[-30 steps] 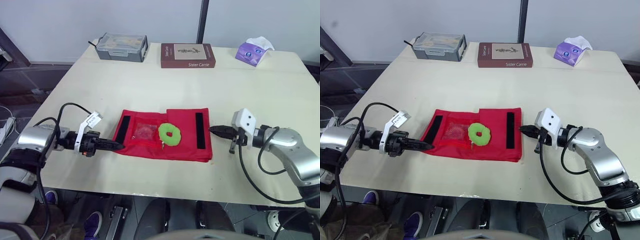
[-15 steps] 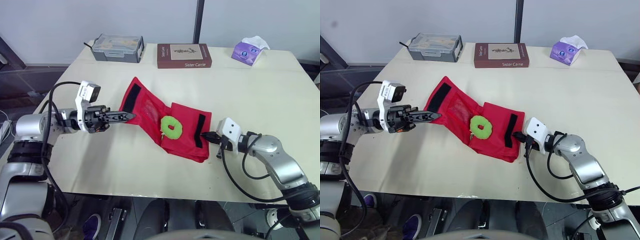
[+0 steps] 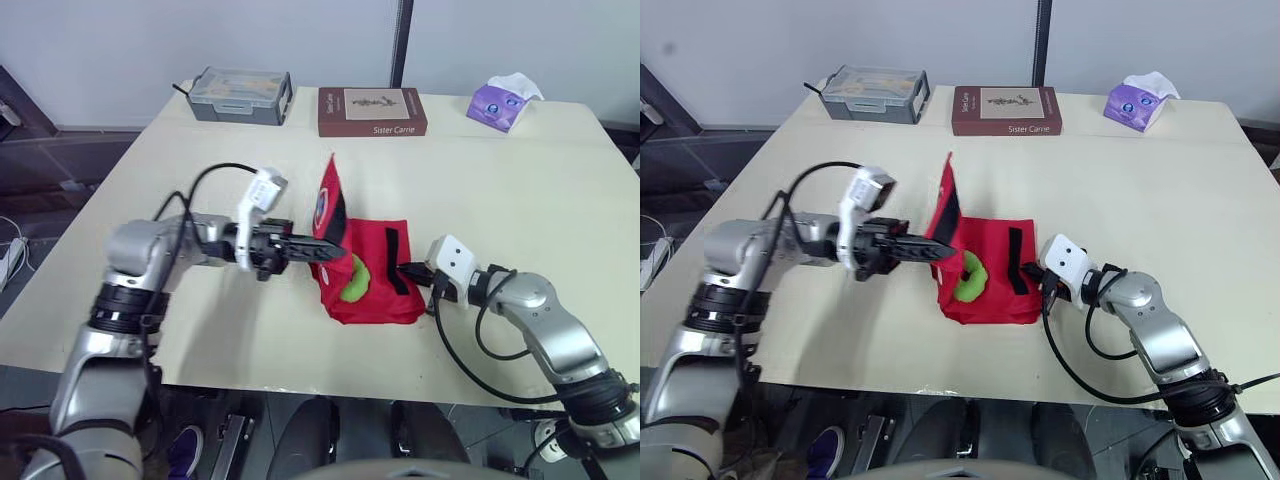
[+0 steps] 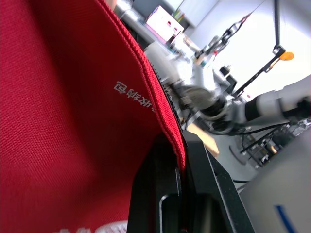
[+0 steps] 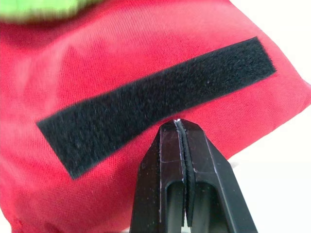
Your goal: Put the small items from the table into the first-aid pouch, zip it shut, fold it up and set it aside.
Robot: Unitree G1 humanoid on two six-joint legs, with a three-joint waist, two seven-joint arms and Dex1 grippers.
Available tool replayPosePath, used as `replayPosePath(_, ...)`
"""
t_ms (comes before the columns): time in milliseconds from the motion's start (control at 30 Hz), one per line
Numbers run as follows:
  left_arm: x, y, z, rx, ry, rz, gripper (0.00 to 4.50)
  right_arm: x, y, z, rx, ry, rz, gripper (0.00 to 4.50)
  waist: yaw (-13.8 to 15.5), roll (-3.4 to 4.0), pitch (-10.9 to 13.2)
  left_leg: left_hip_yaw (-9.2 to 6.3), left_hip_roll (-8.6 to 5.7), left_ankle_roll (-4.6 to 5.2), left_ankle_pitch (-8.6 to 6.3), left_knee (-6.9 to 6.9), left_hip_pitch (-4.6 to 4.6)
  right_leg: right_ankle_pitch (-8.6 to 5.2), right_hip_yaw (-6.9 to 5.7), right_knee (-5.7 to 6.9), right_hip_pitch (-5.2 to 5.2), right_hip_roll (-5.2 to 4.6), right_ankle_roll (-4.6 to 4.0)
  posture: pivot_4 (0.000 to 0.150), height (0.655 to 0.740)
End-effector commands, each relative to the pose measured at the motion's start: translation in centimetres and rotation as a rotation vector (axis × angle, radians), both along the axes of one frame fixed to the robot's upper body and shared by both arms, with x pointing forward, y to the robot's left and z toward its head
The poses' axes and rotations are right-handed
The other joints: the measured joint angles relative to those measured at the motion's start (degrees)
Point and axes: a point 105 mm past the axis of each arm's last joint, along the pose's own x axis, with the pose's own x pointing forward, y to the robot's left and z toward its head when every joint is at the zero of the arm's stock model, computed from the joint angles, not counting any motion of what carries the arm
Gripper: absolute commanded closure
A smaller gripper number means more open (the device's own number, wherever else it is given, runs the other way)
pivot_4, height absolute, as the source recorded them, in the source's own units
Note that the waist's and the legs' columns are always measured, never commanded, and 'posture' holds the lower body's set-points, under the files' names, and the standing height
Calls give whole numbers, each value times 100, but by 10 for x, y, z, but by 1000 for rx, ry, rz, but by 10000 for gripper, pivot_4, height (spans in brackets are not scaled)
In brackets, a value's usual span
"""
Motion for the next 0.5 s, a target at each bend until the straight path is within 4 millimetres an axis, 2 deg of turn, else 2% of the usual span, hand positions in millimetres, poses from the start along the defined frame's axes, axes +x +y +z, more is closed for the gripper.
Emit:
replayPosePath(33,11,-17,8,9,-69,14,45000,-9,8,11,43,-28,15,44669,6,0,0,-2,0,0,0,0,0,0,-2,0,0,0,0,1500,7400)
replayPosePath(300,14,-50,-9,26,-5,-6,45000,-16,11,14,101,-20,-32,44669,-1,1,-1,-1,1,0,0,-1,3,0,2,3,0,4,0,1500,7400)
replayPosePath(500,29,-63,-43,116,17,68,45000,-18,5,12,97,-15,-64,44669,15,2,-3,-1,-2,0,0,0,2,0,2,1,1,2,1,1500,7400)
